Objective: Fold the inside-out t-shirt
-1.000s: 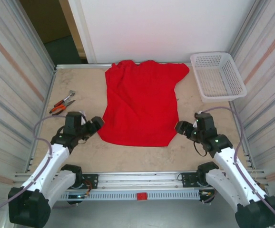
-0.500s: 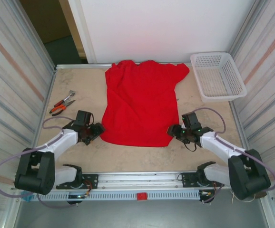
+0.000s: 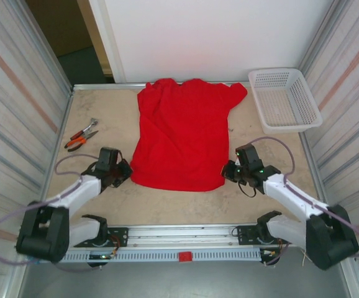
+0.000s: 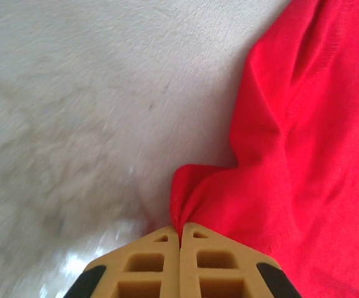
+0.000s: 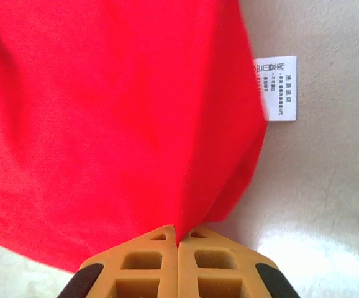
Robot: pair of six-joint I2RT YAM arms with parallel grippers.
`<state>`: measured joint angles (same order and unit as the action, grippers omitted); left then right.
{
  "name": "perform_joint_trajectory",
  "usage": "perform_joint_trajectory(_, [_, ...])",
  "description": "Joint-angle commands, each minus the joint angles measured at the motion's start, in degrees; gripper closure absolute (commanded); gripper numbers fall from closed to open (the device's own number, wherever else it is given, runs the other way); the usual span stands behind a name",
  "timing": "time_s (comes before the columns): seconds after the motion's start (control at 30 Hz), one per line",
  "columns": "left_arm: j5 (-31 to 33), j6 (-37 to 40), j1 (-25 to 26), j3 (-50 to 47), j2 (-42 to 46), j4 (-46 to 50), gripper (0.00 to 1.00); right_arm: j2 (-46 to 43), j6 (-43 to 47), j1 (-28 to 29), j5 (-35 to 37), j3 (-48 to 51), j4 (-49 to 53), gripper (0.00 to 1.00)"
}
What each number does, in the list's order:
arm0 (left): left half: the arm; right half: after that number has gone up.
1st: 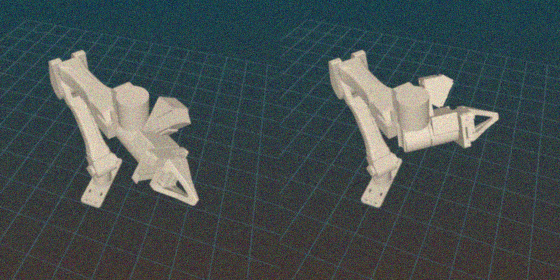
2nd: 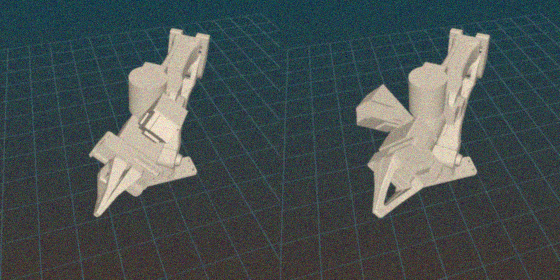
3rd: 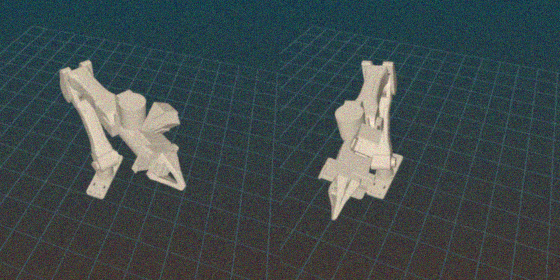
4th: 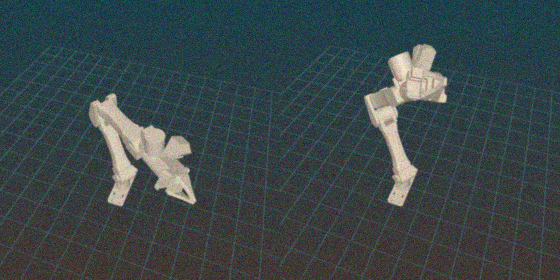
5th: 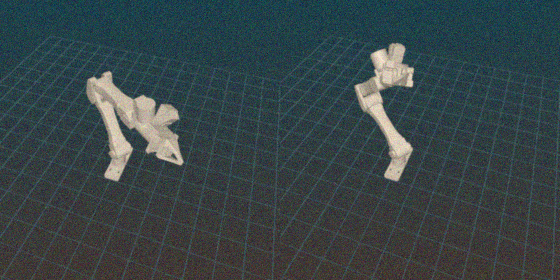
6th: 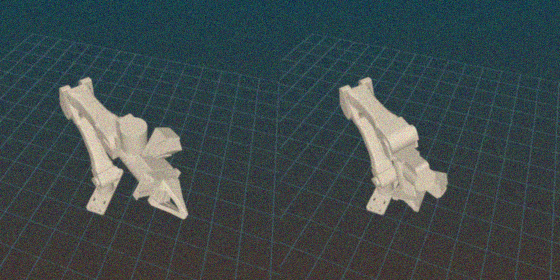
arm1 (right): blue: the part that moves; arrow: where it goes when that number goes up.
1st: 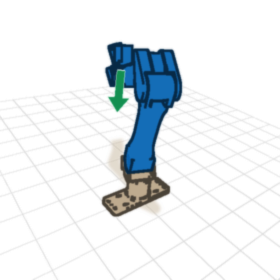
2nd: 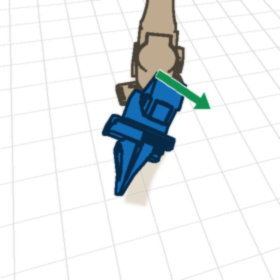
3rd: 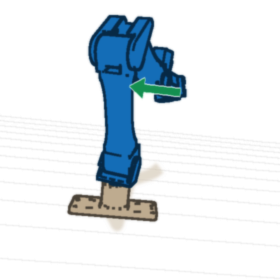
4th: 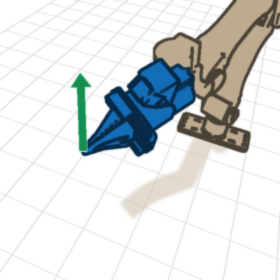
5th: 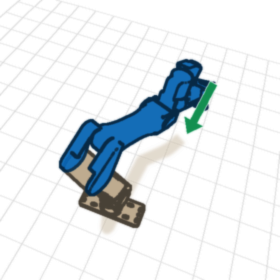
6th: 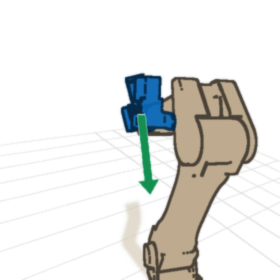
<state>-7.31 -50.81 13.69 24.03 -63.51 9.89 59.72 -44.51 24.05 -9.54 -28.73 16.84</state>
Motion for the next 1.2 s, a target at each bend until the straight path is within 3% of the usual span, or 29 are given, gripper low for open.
perform_joint_trajectory(0.0, [3.0, -6.1, 0.9, -4.0, 11.0, 10.1, 1.00, -5.6, 0.8, 0.4, 1.5, 0.6, 7.6, 1.00])
perform_joint_trajectory(0.23, [9.5, -13.7, 2.8, -7.3, 36.1, 29.5, 1.00, -9.4, 1.0, 0.4, 2.3, 0.9, 12.5, 1.00])
perform_joint_trajectory(0.5, [9.1, -13.8, 3.4, -4.4, 44.6, 40.1, 0.99, -15.2, -0.6, 0.4, 3.3, 0.7, 18.8, 1.00])
perform_joint_trajectory(0.6, [10.3, -12.4, 3.5, -4.5, 43.7, 39.3, 0.66, -15.0, -1.1, 0.3, 3.5, 1.4, 17.2, 1.00])
perform_joint_trajectory(0.7, [12.8, -9.4, 3.5, -2.7, 40.8, 37.6, 0.49, -12.6, -1.1, 0.4, 2.9, 1.2, 15.5, 1.00])
perform_joint_trajectory(0.83, [14.1, -3.8, 3.2, 0.1, 32.5, 27.3, 0.40, -10.7, -0.9, 0.5, 2.7, 1.2, 13.9, 1.00])
perform_joint_trajectory(0.93, [9.0, 1.8, -0.9, 5.8, 15.3, 12.5, 0.39, -9.3, -0.8, 0.5, 2.7, 1.3, 12.4, 1.00])
perform_joint_trajectory(1.03, [3.5, 8.7, -3.9, 21.2, -8.7, 7.9, 0.37, -7.5, -0.4, 0.6, 2.5, 1.3, 10.8, 1.00])
perform_joint_trajectory(1.17, [5.2, 16.3, -4.8, 46.4, -33.5, 11.9, 0.37, -5.9, -0.2, 0.7, 2.3, 1.2, 8.9, 1.00])
